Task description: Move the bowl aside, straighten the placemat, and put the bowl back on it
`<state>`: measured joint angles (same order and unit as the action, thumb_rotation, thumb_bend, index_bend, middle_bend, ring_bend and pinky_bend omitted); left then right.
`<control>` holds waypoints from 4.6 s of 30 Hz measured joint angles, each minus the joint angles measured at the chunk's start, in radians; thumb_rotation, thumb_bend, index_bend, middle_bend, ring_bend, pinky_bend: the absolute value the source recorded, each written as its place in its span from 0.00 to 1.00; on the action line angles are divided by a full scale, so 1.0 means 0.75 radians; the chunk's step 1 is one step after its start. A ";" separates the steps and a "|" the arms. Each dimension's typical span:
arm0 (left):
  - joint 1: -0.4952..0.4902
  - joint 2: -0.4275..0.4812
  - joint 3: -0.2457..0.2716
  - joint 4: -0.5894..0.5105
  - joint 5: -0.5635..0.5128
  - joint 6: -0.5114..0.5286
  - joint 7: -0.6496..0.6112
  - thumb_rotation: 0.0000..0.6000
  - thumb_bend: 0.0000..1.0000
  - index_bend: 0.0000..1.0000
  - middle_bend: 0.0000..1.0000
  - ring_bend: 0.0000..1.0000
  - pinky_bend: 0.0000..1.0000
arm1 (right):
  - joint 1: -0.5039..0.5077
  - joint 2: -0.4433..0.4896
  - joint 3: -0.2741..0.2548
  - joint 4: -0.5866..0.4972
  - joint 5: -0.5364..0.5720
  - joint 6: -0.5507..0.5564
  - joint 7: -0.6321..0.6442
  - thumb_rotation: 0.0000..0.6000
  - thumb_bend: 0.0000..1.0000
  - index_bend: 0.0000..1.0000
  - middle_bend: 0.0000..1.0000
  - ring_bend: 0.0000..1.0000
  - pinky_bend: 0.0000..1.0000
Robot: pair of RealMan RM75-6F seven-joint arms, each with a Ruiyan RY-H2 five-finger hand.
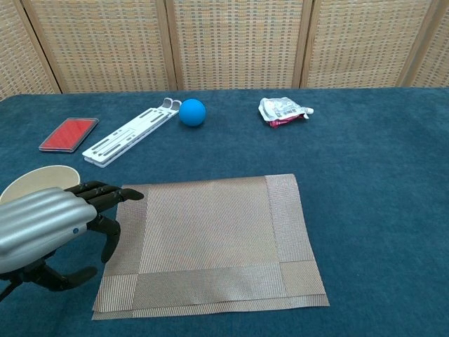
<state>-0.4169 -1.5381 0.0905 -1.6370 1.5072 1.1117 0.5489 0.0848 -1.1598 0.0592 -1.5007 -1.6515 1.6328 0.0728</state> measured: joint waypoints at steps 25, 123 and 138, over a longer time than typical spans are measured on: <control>0.043 -0.026 0.071 0.088 0.051 -0.013 -0.040 1.00 0.45 0.50 0.00 0.00 0.00 | -0.002 0.008 0.002 -0.012 0.009 -0.010 0.001 1.00 0.02 0.16 0.00 0.00 0.00; 0.025 -0.092 -0.045 0.102 0.135 0.063 0.014 1.00 0.53 0.63 0.00 0.00 0.00 | -0.016 0.049 0.000 -0.067 0.025 -0.030 0.008 1.00 0.02 0.16 0.00 0.00 0.00; -0.143 -0.050 -0.296 0.041 -0.067 -0.068 0.018 1.00 0.53 0.63 0.00 0.00 0.00 | 0.007 0.043 0.032 -0.025 0.135 -0.117 0.034 1.00 0.02 0.16 0.00 0.00 0.00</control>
<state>-0.5243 -1.5756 -0.1313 -1.6065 1.4570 1.0607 0.5625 0.0900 -1.1278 0.0832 -1.5191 -1.5505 1.5448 0.0986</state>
